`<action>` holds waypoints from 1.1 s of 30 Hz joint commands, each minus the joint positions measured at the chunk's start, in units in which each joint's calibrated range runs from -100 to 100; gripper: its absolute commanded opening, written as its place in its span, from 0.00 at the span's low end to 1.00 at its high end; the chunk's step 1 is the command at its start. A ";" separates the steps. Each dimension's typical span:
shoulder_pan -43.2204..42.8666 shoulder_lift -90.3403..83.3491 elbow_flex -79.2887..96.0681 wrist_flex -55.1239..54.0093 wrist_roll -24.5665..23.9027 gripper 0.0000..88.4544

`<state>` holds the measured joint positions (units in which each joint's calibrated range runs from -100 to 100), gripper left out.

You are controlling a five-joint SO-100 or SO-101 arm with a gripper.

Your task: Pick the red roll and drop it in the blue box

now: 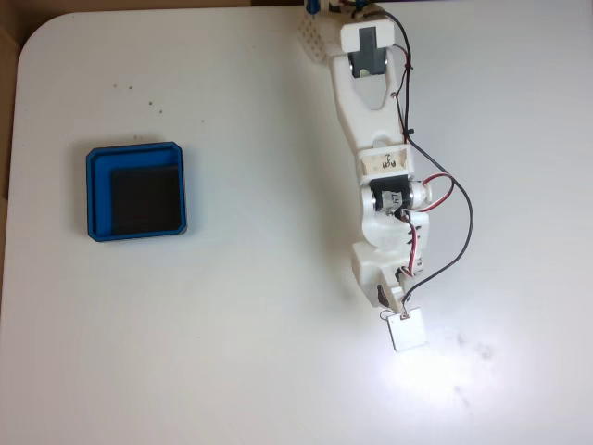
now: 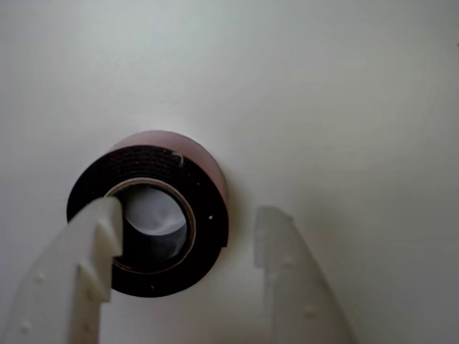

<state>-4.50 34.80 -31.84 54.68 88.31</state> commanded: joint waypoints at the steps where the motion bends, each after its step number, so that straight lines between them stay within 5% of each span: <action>1: 1.13 -0.69 -3.92 2.58 0.12 0.19; 33: 1.03 6.67 -5.00 4.81 0.03 0.19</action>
<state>-3.81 42.25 -32.74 59.69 88.31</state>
